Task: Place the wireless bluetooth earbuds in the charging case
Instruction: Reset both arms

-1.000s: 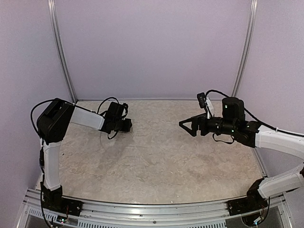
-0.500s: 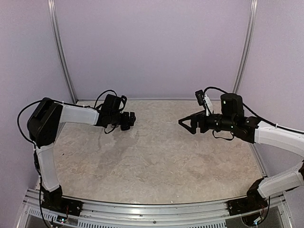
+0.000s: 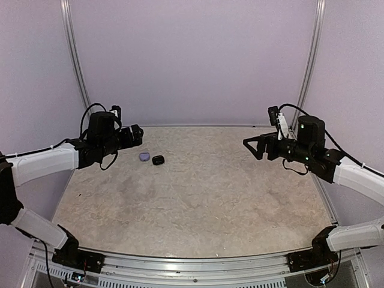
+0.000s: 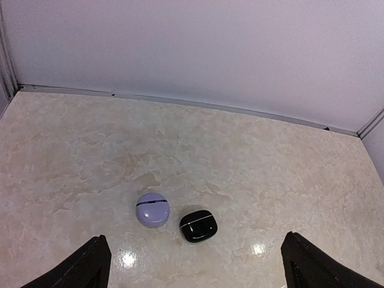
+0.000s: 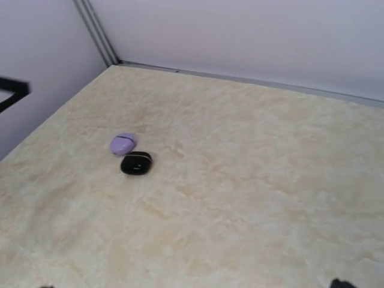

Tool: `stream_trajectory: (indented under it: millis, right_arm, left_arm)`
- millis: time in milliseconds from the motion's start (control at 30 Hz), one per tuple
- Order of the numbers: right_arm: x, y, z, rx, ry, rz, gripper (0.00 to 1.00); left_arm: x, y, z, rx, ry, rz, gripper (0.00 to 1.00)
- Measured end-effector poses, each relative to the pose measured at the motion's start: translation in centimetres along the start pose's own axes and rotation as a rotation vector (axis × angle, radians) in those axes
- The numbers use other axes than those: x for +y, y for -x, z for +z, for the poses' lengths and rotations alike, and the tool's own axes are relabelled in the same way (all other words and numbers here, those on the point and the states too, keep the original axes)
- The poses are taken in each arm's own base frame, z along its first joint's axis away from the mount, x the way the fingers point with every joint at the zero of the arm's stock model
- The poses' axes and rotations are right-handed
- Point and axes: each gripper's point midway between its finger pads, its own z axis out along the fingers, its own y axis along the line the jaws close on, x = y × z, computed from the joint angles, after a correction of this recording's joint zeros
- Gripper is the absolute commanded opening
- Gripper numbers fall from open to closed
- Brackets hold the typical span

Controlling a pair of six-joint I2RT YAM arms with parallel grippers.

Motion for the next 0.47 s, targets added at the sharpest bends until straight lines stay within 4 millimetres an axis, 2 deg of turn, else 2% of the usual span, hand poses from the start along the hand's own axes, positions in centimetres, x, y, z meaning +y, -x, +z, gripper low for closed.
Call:
stream_trajectory:
  millis: [133, 333, 467]
  right_arm:
    - [-1.4, -2.1, -0.6, 0.015, -0.030, 0.024, 0.99]
    - [-3.4, -7.6, -1.1, 0.084, -0.070, 0.093, 1.00]
    - [-3.7, -8.9, -1.3, 0.094, -0.073, 0.112, 1.00]
  left_arm:
    - [2.8, -2.4, -2.3, 0.006, 0.073, -0.040, 0.99]
    - [5.8, -7.0, -4.1, 0.055, 0.134, -0.072, 0.99]
    - [6.6, -8.7, -4.4, 0.076, 0.144, -0.082, 0.99]
